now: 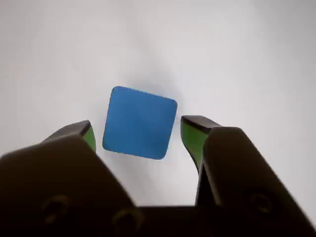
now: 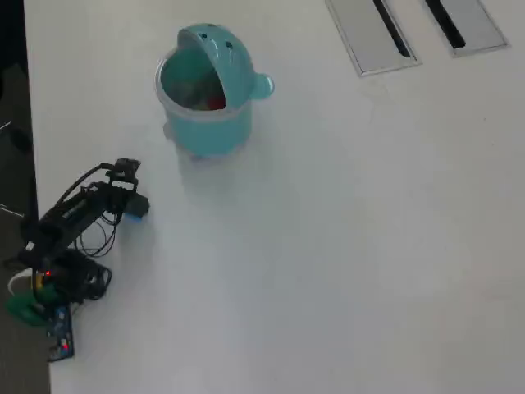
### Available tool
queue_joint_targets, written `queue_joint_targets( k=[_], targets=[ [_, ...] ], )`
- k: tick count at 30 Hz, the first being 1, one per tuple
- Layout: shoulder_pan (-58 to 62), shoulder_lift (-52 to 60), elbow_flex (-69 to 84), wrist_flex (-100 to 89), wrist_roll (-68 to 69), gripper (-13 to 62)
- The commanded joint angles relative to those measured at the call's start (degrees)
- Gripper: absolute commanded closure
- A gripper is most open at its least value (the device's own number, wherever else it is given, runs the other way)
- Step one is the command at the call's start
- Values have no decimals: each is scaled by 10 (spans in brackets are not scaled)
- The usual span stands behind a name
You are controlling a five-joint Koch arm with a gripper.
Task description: Grasp RGB lego blocks and put them in the bin one by one.
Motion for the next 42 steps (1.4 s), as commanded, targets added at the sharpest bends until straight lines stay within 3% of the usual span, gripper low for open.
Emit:
queue_joint_targets(
  k=[1, 5, 12, 16, 28, 35, 42],
  targets=[
    [-6, -3, -11, -29, 3, 183],
    [-8, -14, -12, -45, 3, 224],
    [-15, -14, -12, -47, 14, 372],
    [-21, -2, -45, -38, 13, 376],
    [-22, 15, -330, -9, 8, 377],
    [-18, -47, -510, -18, 1, 377],
    [-32, -180, -758, -29, -11, 377]
  ],
)
